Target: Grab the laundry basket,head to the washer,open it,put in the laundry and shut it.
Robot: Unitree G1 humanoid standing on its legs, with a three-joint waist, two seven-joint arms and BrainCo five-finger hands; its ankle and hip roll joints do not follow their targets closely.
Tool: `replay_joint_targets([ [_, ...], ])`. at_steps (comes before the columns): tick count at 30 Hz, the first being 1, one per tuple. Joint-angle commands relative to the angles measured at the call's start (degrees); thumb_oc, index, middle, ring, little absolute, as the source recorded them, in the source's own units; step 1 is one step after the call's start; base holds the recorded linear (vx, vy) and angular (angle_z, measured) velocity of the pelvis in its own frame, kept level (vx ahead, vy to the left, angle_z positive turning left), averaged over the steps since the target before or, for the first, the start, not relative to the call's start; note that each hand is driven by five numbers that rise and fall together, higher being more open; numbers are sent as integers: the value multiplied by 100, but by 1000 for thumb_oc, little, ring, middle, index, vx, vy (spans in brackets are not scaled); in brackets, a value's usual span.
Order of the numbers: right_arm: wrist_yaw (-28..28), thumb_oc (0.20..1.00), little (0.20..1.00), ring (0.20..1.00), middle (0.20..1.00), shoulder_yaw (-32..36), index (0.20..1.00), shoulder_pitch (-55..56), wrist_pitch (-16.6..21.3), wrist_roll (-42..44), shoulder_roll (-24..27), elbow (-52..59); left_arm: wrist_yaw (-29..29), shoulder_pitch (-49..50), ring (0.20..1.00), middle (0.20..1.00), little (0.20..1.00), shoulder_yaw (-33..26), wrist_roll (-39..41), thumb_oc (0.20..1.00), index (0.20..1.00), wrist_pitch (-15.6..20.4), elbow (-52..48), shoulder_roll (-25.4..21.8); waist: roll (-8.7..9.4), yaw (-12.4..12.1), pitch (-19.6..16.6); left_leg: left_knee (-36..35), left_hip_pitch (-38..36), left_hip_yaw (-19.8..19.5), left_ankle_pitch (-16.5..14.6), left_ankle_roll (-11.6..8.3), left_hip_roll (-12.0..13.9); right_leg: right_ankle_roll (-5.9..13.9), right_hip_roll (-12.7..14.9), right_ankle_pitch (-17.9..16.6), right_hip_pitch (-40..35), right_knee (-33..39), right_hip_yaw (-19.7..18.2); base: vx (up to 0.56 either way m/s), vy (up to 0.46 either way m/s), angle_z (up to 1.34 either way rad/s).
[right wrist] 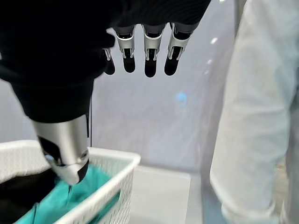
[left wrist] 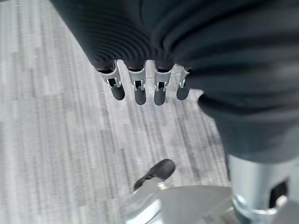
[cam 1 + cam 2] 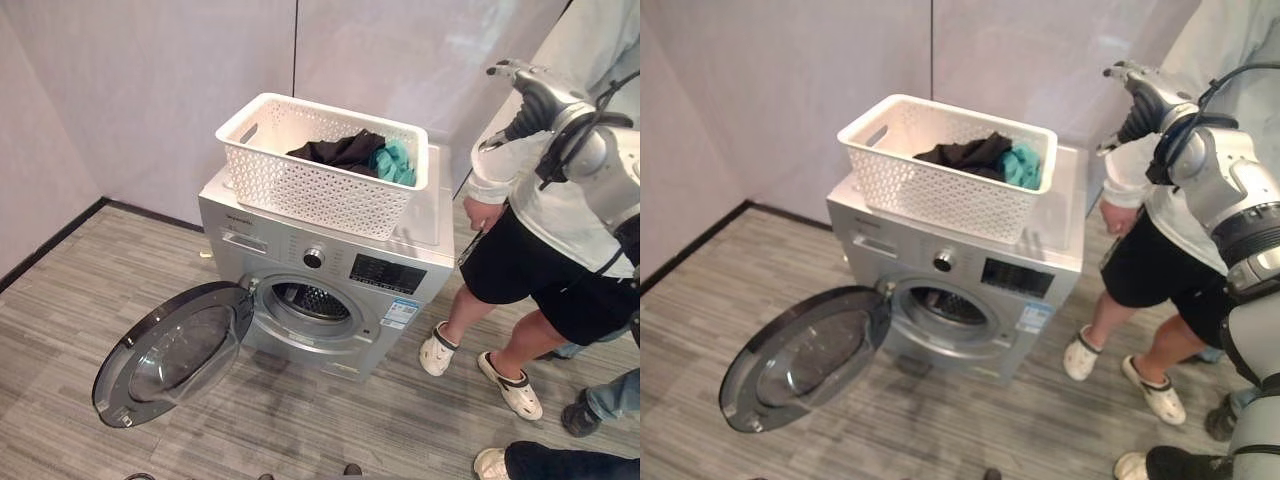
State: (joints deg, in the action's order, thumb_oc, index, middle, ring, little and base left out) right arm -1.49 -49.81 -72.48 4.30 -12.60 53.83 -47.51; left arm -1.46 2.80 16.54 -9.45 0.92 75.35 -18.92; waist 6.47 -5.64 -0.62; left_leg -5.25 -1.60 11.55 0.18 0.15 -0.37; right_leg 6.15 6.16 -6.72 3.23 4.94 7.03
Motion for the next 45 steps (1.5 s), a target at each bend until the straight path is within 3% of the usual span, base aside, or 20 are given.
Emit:
replay_joint_targets([
  [1,-158,1000,1000,1000,1000,-266,1000,-864,-37,85,78,-337,18,-245,1000,1000,1000,85,46,1000,1000,29,351,-150,202,-158,50,25,350,-596,-25,-30,-117,459,374,-87,-57,-9,261,25,10,6],
  [13,-213,1000,1000,1000,1000,-912,1000,-1520,-151,-181,-309,-1026,-168,-797,1000,1000,1000,348,440,1000,1000,39,155,-221,313,-326,341,25,916,-910,157,-83,-135,457,441,-155,235,6,548,16,5,15],
  [19,-609,1000,1000,1000,1000,-1435,1000,-1924,-340,-524,-702,-1785,-167,-999,1000,1000,1000,394,611,1000,1000,-7,205,-288,381,-382,418,25,1058,-993,203,-109,-134,423,428,-137,312,6,611,19,-5,8],
  [26,-846,1000,1000,1000,1000,-1586,1000,-2027,-558,-876,-1100,-2245,-94,-1102,1000,1000,1000,481,678,1000,1000,-86,258,-260,400,-389,407,25,1107,-1053,209,-123,-128,404,416,-99,312,6,683,19,-1,5],
  [27,-867,598,598,598,598,-1576,598,-2101,-622,-946,-1244,-2342,-62,-1124,1000,1000,1000,509,689,1000,1000,-113,261,-260,404,-405,399,25,1106,-1064,214,-123,-128,397,411,-86,297,6,702,13,0,5],
  [30,-912,385,385,385,385,-1562,385,-2105,-713,-1055,-1434,-2458,-77,-1167,1000,1000,1000,531,720,1000,1000,-140,284,-230,413,-417,376,25,1123,-1081,222,-131,-118,387,402,-59,301,6,713,12,-2,2],
  [31,-936,357,357,357,357,-1565,357,-2132,-735,-1056,-1497,-2445,-64,-1177,1000,1000,1000,533,726,1000,1000,-154,293,-230,417,-411,368,25,1125,-1090,223,-134,-115,383,400,-51,299,6,722,14,-8,5],
  [32,-937,200,200,200,200,-1578,200,-2175,-749,-1038,-1544,-2415,-54,-1189,1000,1000,1000,544,740,1000,1000,-157,279,-231,418,-408,361,25,1125,-1099,222,-131,-119,382,399,-54,303,6,716,13,-7,4],
  [40,-720,200,200,200,200,-1317,200,-2189,-821,-979,-1689,-2376,-104,-1183,1000,1000,1000,492,777,1000,1000,-203,365,-185,400,-357,294,25,1090,-1097,201,-145,-100,372,395,-20,262,6,728,0,0,0],
  [45,-413,200,200,200,200,-1093,200,-2087,-776,-1135,-1504,-2201,-200,-1110,1000,1000,1000,423,700,1000,1000,-181,364,-140,374,-329,239,25,1050,-1078,176,-153,-100,388,407,-24,234,6,733,-7,3,3],
])
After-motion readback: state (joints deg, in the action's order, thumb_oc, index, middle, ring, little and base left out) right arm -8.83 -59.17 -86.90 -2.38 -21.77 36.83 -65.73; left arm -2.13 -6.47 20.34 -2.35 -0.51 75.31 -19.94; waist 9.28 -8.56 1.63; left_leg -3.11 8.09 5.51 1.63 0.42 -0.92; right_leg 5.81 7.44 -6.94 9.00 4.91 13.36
